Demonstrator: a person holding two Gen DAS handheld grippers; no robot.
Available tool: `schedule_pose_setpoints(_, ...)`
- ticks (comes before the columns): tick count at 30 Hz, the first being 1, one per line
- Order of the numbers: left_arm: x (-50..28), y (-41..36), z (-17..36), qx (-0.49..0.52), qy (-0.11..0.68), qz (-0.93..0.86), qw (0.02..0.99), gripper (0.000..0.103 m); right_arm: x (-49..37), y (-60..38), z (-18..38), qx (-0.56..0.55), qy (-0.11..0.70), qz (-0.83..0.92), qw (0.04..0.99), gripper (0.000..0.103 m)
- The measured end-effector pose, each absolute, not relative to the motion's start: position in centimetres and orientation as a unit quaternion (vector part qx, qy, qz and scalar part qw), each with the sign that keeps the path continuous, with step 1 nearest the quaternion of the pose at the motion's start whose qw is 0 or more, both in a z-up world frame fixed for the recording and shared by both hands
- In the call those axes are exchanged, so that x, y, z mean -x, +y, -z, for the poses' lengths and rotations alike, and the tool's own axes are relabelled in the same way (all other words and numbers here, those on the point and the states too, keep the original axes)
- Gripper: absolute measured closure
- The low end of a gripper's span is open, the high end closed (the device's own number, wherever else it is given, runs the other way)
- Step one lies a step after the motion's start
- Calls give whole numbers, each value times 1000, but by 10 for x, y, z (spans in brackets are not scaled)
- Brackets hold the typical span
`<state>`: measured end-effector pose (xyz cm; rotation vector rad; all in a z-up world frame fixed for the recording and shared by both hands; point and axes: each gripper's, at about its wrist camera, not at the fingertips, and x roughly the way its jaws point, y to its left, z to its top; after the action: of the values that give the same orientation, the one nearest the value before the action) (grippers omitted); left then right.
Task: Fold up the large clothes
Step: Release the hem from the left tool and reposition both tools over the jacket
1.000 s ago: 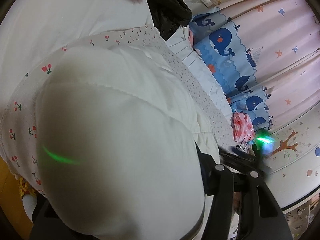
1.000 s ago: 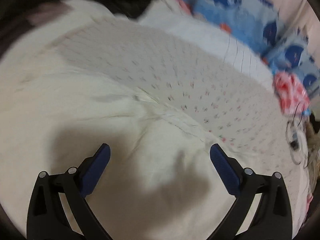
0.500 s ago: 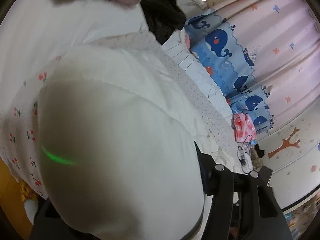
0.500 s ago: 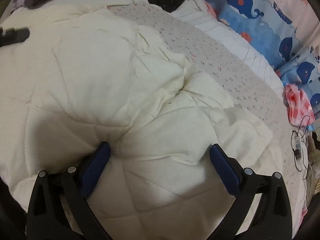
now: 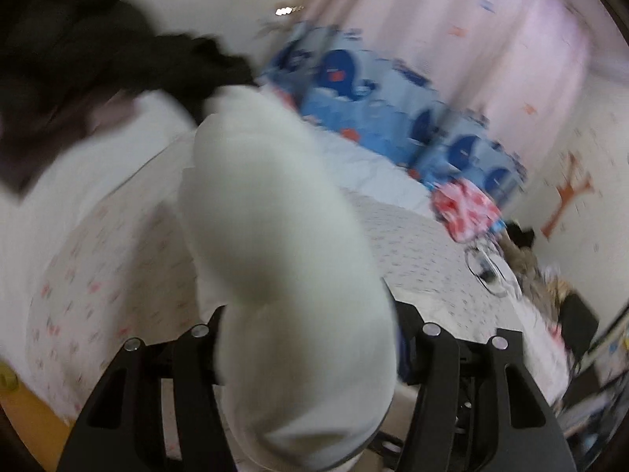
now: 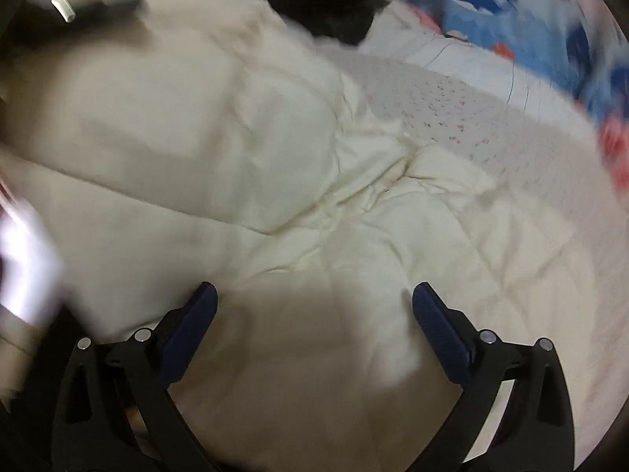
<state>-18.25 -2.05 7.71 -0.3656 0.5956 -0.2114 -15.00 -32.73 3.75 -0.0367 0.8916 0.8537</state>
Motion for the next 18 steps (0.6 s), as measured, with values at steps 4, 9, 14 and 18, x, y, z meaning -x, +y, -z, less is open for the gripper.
schedule_pose_setpoints(4,178,-103,-90,111,280,156,941,46,143,-459,-44,-320,368,-490,723,7)
schedule_pose_setpoints(9,172,-219,-55,22,315,228,921,46,128,-574,-27,-501,302,-474,658,7)
schedule_pose_setpoints(14,189,-301,-1,-108,334,252,902,46,120,-627,-47,-480,305,-422,706,7)
schedule_pose_setpoints(18,188,-303,-4,-116,335,253,900,45,115,-602,-86,-354,373,-395,761,7)
